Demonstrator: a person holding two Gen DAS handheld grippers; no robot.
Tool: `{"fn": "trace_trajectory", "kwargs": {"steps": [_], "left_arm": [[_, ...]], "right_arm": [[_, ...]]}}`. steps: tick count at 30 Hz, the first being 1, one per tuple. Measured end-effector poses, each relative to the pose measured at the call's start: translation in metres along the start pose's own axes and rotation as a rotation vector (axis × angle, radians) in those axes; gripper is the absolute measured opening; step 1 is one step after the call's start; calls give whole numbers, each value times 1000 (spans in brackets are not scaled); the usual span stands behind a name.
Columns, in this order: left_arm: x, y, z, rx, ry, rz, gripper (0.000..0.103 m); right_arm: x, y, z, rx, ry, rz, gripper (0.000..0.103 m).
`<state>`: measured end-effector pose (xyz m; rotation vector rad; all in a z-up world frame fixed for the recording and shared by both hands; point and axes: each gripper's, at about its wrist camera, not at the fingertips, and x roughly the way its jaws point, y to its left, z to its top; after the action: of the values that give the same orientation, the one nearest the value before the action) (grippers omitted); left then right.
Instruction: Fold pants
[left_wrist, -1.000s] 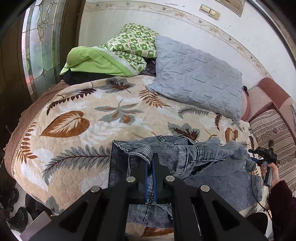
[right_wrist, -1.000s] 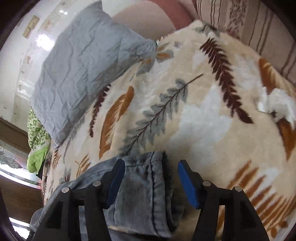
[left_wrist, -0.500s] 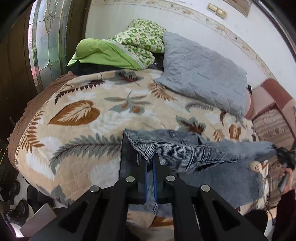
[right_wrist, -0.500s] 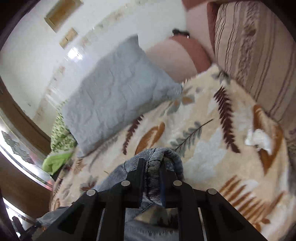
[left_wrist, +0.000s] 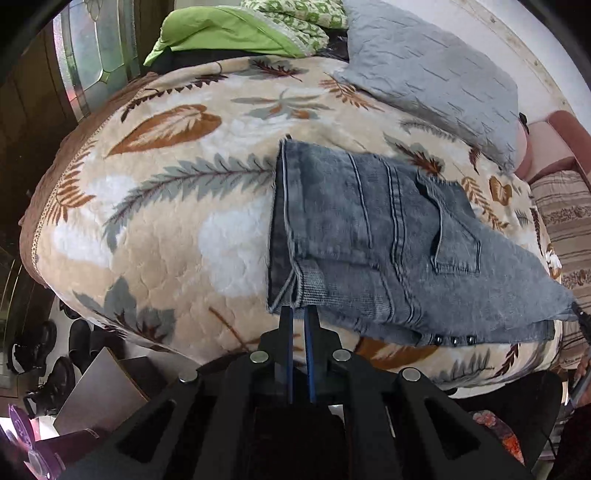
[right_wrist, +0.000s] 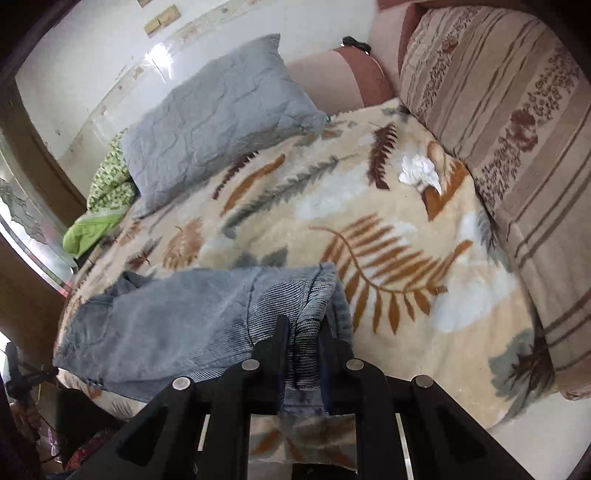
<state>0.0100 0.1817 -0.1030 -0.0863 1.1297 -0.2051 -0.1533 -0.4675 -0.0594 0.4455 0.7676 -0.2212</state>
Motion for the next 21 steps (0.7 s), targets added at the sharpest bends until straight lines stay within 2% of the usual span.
{"fn": "trace_trajectory", "kwargs": {"steps": [1,6,10,13,15,18,21], "left_arm": [[-3,0,3,-5,1,-22,6],[-14,5,13,-34,-38,-22,6],[-9,8,9,-56,-23,-26,6],[-5,13,3,-65,-8,-26,6],[-5,18,3,-73,-6,-20,6],[-11,23,7,-71,-22,6,6],[-29,26,20,-61,-82,62,6]], "right_arm": [[-3,5,12,2,-25,7,15],[-4,50,89,-29,-133,47,14],[-11,100,146,-74,-256,76,14],[-28,118,161,-98,-350,96,14],[-27,117,155,-115,-318,101,14],[1,97,129,-117,-121,35,15],[25,66,101,-67,-8,-11,15]]}}
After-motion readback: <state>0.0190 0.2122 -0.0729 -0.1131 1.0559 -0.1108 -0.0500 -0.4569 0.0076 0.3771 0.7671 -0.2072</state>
